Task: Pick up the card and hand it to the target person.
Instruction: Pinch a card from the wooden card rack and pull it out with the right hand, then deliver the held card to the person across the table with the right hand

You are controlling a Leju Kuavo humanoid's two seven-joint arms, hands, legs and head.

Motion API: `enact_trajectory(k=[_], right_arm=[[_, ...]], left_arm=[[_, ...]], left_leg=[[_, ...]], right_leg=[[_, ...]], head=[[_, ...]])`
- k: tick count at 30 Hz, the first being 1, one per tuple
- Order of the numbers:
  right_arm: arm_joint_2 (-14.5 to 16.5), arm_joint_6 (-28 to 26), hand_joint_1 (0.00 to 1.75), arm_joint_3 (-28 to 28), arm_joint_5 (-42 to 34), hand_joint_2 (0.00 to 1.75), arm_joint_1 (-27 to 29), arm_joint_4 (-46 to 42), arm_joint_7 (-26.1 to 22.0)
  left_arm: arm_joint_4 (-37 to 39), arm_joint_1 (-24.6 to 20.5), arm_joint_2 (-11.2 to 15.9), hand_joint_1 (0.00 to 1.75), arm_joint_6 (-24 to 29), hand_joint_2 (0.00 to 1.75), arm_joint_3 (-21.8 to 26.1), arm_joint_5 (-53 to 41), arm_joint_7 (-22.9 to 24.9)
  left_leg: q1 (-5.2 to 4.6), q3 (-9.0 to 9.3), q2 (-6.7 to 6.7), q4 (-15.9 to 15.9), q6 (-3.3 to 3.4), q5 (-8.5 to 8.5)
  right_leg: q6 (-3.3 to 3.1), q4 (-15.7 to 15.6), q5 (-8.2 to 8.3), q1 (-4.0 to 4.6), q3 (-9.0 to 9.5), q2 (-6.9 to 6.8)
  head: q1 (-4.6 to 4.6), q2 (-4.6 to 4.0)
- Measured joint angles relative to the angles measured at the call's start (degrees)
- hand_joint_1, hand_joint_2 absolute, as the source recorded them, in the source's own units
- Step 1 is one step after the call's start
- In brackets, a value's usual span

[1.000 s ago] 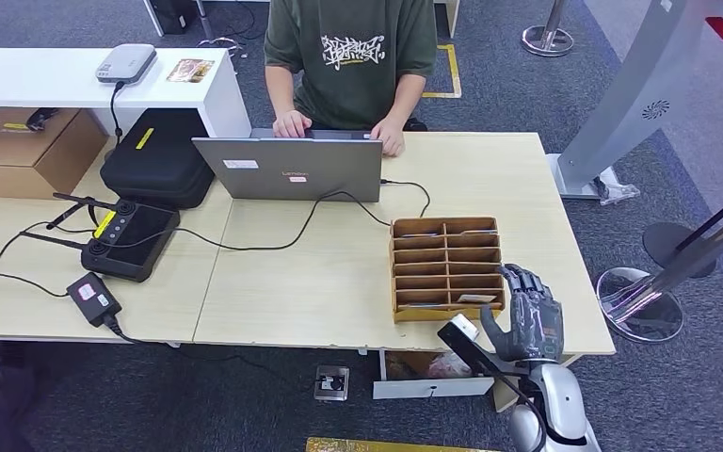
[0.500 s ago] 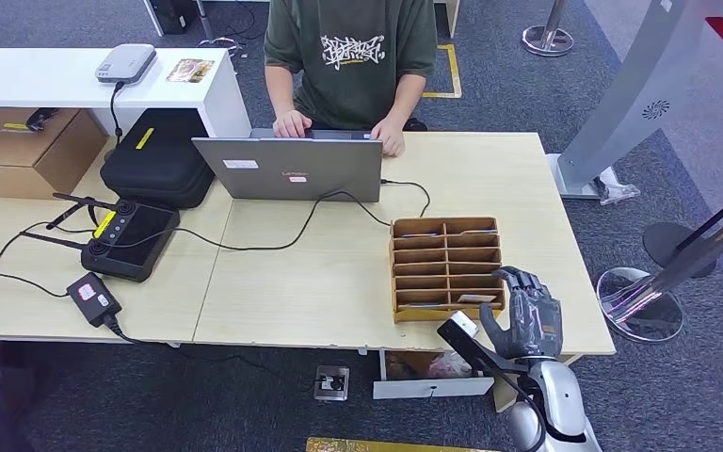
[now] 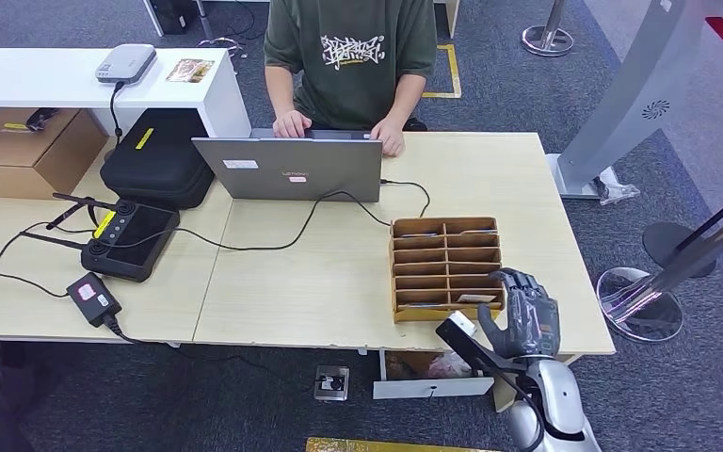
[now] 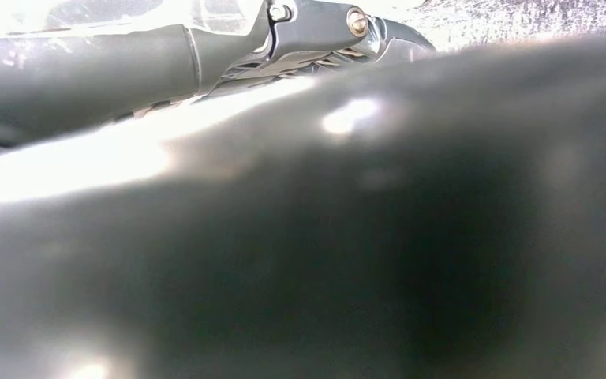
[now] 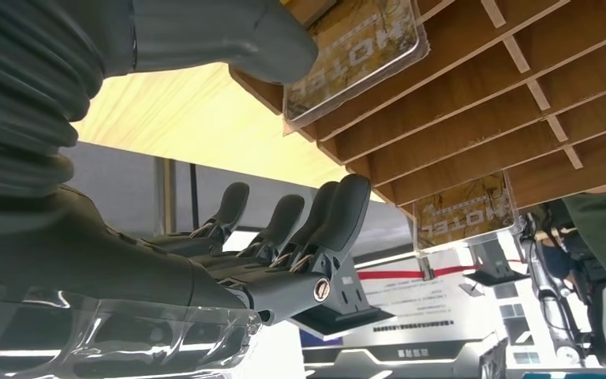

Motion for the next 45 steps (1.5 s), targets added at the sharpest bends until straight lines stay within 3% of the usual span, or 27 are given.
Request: enact_trajectory(k=[3, 10, 13, 31, 38, 45], right_arm=[[0.00, 0.01, 0.83, 0.26, -0.43, 1.75, -0.06, 0.26, 0.03], [0.00, 0.06, 1.51, 0.42, -0.49, 1.75, -0.11, 0.80, 0.17], [0.00, 0.06, 1.68, 0.45, -0.49, 1.75, -0.15, 0.96, 0.20], [0.00, -0.92, 1.68, 0.50, -0.51, 1.75, 0.17, -0.57, -1.08], [-0.25, -1.49, 1.68, 0.64, -1.63, 1.75, 0.14, -5.08, -2.03], [-1.77, -2.68, 1.58, 0.99, -3.64, 1.75, 0.04, -11.54, -3.05]], left_arm=[[0.00, 0.00, 0.01, 0.00, 0.02, 0.00, 0.00, -0.04, -0.01], [0.00, 0.00, 0.02, 0.00, 0.13, 0.00, 0.00, -0.07, -0.01], [0.00, 0.00, 0.02, 0.00, 0.14, 0.00, 0.00, -0.07, -0.01], [0.00, 0.00, 0.02, 0.00, 0.26, 0.00, -0.02, -0.15, -0.35], [0.00, 0.01, 0.02, 0.00, 0.51, 0.00, -0.02, -0.03, -0.50], [0.00, 0.02, 0.02, 0.00, 0.87, 0.00, 0.00, 0.42, -0.58]], left_leg=[[0.00, 0.00, 0.00, 0.00, 0.00, 0.00], [0.00, 0.00, 0.00, 0.00, 0.00, 0.00], [0.00, 0.00, 0.00, 0.00, 0.00, 0.00], [0.00, 0.00, 0.00, 0.00, 0.00, 0.00], [0.00, 0.00, 0.00, 0.00, 0.00, 0.00], [0.00, -0.01, 0.00, 0.00, 0.00, 0.00]], right_leg=[[0.00, 0.00, 0.00, 0.00, 0.00, 0.00], [0.00, 0.00, 0.00, 0.00, 0.00, 0.00], [0.00, 0.00, 0.00, 0.00, 0.00, 0.00], [0.00, 0.00, 0.00, 0.00, -0.01, 0.00], [0.00, 0.00, 0.00, 0.00, -0.01, 0.00], [0.00, 0.00, 0.00, -0.01, -0.01, 0.00]], head=[[0.01, 0.00], [0.01, 0.00], [0.01, 0.00], [0.01, 0.00], [0.01, 0.00], [0.01, 0.00]])
